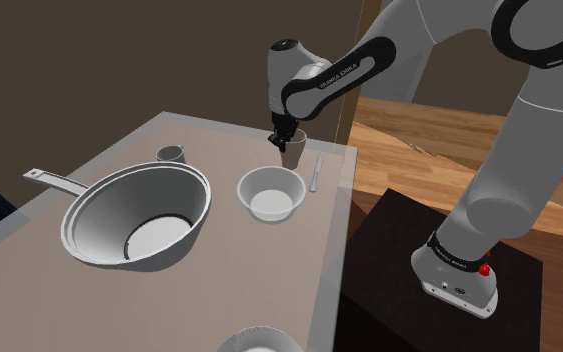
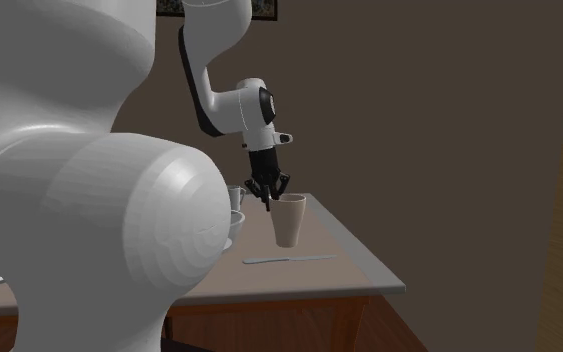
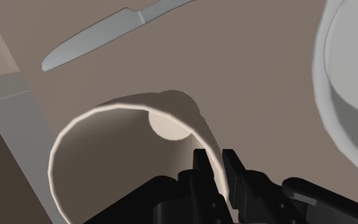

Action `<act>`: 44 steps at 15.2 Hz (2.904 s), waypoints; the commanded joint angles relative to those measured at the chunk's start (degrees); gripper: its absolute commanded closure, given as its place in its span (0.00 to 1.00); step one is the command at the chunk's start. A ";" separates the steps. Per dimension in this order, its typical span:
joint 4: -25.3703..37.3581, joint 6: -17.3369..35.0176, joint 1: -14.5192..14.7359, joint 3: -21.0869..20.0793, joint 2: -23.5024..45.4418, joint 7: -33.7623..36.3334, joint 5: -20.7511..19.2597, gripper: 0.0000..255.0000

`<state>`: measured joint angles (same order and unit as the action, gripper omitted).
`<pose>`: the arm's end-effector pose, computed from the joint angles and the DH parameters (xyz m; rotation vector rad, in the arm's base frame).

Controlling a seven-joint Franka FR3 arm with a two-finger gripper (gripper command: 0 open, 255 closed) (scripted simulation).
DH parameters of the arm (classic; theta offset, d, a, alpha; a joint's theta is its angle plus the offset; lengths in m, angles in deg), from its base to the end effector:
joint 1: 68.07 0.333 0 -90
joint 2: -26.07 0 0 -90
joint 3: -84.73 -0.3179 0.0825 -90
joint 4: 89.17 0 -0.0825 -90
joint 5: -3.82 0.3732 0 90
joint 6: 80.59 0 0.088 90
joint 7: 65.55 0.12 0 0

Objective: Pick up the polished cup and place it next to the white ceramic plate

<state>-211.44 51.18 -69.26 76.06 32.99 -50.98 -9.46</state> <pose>0.5517 0.0643 0.3521 2.9930 0.0380 0.1152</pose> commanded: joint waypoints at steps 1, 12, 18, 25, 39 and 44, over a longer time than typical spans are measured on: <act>-0.06 0.04 -0.02 0.02 0.05 -0.02 0.00 1.00; 3.81 -7.66 -0.06 -0.27 -4.04 -2.26 2.05 1.00; 6.57 -11.97 -0.04 -0.34 -5.69 -3.28 2.86 1.00; 10.36 -17.06 0.00 -0.39 -7.09 -4.31 3.57 1.00; 19.92 -27.51 0.10 -0.49 -8.11 -5.98 4.34 1.00; 15.16 -28.22 2.16 -2.67 -13.05 -2.01 5.19 1.00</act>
<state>-195.19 23.13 -67.82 74.19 20.99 -54.49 -4.44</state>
